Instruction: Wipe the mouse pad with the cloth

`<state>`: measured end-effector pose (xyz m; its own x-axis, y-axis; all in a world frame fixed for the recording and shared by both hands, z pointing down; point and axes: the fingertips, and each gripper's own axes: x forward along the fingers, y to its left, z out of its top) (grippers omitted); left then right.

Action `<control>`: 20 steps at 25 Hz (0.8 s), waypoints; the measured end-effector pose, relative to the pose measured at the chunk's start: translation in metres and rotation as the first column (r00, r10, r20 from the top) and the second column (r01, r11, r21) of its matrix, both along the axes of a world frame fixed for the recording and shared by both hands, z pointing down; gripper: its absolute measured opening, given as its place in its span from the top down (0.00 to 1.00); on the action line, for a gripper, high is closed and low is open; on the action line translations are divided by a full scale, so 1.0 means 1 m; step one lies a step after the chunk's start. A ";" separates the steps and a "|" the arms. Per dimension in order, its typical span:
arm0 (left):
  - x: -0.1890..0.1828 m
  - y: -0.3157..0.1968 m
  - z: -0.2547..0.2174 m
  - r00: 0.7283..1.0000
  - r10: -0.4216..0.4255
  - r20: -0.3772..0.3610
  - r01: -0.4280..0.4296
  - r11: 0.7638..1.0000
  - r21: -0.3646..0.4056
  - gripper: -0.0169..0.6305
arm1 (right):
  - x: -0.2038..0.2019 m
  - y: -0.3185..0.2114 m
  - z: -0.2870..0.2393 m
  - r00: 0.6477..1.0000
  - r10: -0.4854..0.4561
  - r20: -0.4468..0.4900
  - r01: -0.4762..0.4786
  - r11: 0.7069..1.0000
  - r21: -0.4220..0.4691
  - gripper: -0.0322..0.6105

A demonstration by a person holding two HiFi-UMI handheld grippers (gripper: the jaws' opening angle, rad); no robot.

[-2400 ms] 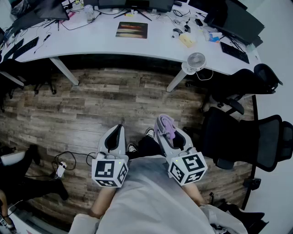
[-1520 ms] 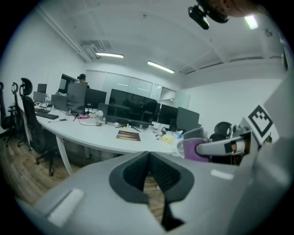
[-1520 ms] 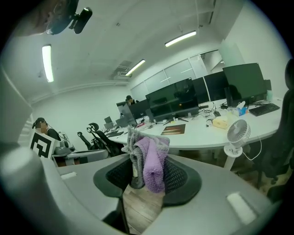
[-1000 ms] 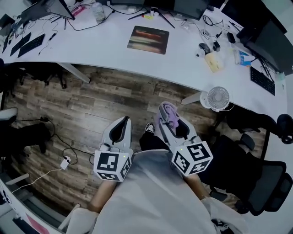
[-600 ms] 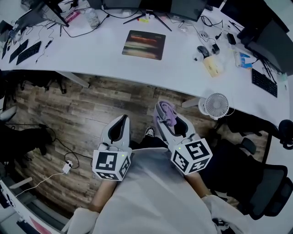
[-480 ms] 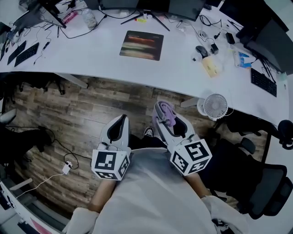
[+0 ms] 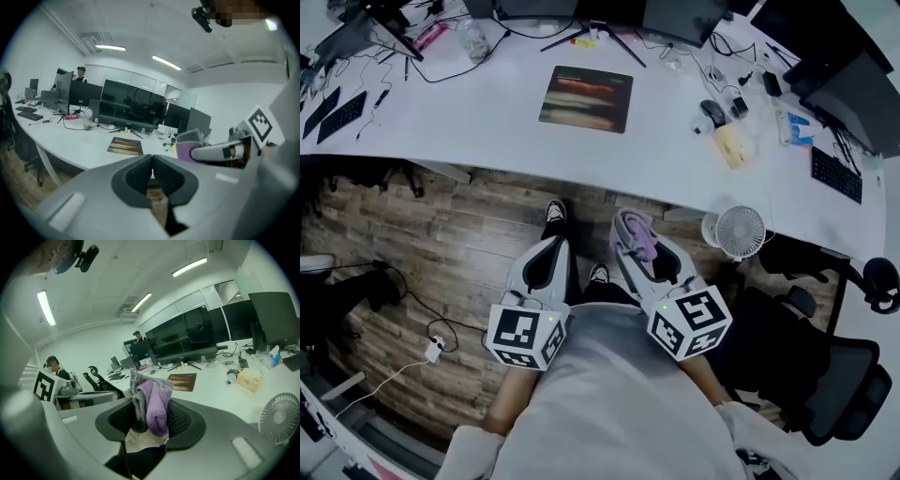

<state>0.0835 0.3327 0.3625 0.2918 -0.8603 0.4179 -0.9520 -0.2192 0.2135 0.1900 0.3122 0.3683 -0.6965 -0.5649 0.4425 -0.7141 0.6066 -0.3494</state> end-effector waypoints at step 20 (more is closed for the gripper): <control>-0.102 -0.184 -0.005 0.994 0.101 -0.051 -0.103 0.994 -0.028 0.97 | -0.104 -0.160 -0.024 0.997 0.071 0.014 -0.071 0.997 -0.044 0.68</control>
